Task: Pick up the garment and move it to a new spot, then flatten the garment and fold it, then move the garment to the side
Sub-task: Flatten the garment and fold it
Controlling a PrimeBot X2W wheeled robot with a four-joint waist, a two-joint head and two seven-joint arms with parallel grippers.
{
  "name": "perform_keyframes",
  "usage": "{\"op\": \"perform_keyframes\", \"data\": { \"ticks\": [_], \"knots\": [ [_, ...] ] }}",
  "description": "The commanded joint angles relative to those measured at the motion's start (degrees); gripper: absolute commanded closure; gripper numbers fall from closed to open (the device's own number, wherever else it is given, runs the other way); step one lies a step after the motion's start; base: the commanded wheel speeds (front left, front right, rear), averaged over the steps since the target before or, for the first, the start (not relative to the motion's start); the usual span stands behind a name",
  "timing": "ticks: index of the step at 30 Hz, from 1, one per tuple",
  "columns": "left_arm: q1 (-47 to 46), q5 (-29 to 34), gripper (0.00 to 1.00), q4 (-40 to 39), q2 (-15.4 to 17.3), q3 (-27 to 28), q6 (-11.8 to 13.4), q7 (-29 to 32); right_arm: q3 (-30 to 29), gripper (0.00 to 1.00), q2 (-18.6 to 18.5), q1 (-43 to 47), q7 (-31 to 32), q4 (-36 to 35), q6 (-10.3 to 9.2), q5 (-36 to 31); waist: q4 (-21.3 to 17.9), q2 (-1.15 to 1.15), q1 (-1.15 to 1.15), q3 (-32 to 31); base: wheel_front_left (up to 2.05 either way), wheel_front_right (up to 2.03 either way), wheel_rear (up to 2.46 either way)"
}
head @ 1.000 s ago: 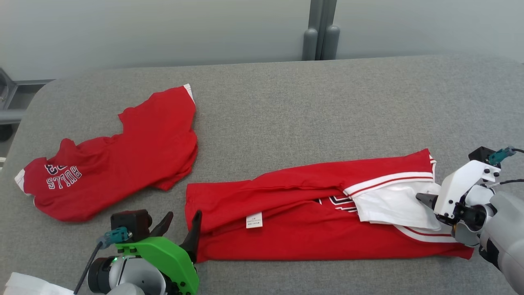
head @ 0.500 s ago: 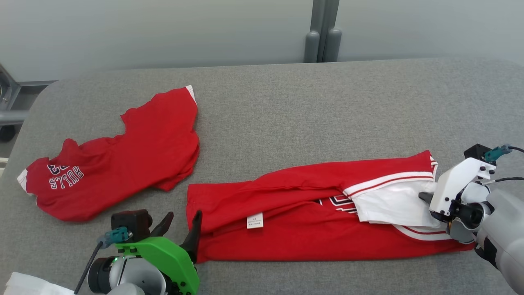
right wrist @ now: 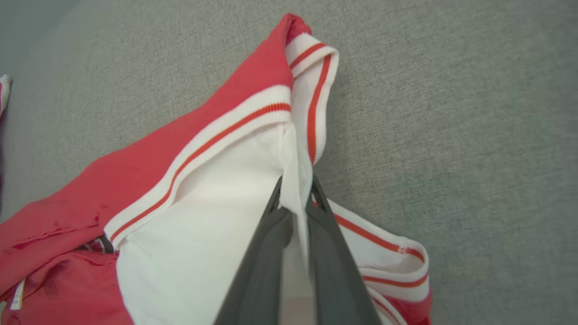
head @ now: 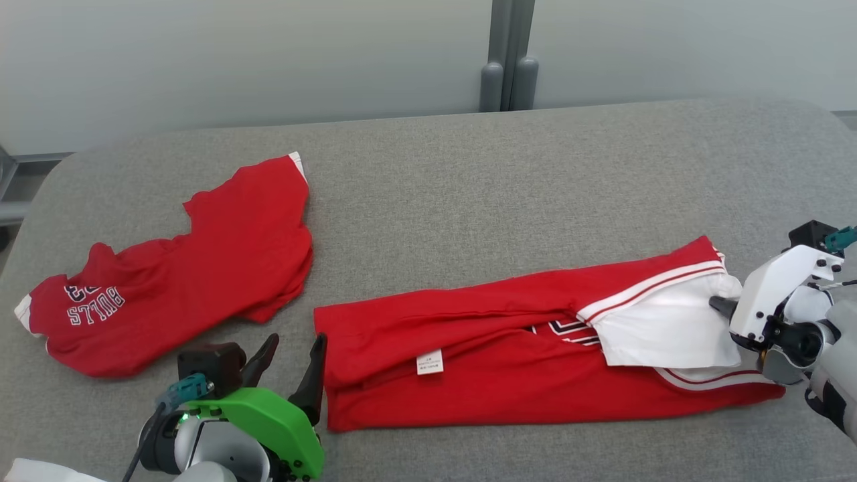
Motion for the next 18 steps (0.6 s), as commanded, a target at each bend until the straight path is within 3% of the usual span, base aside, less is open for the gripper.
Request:
{"op": "perform_keyframes", "data": {
  "ticks": [1,18],
  "knots": [
    [-0.3,0.3,0.0,0.2,0.3,0.0,0.2,-0.2,0.1,1.0,-0.8,0.9,0.7,-0.2,-0.02,0.2,-0.3,0.0,0.0,-0.3,0.0,0.0,0.0],
    [0.5,4.5,0.0,-0.2,1.4,-0.1,1.8,-5.4,-0.7,1.0,-7.5,-2.7,0.0,-1.8,-0.02,-1.2,-2.2,0.0,0.0,-1.0,0.0,0.0,0.0]
  ]
}}
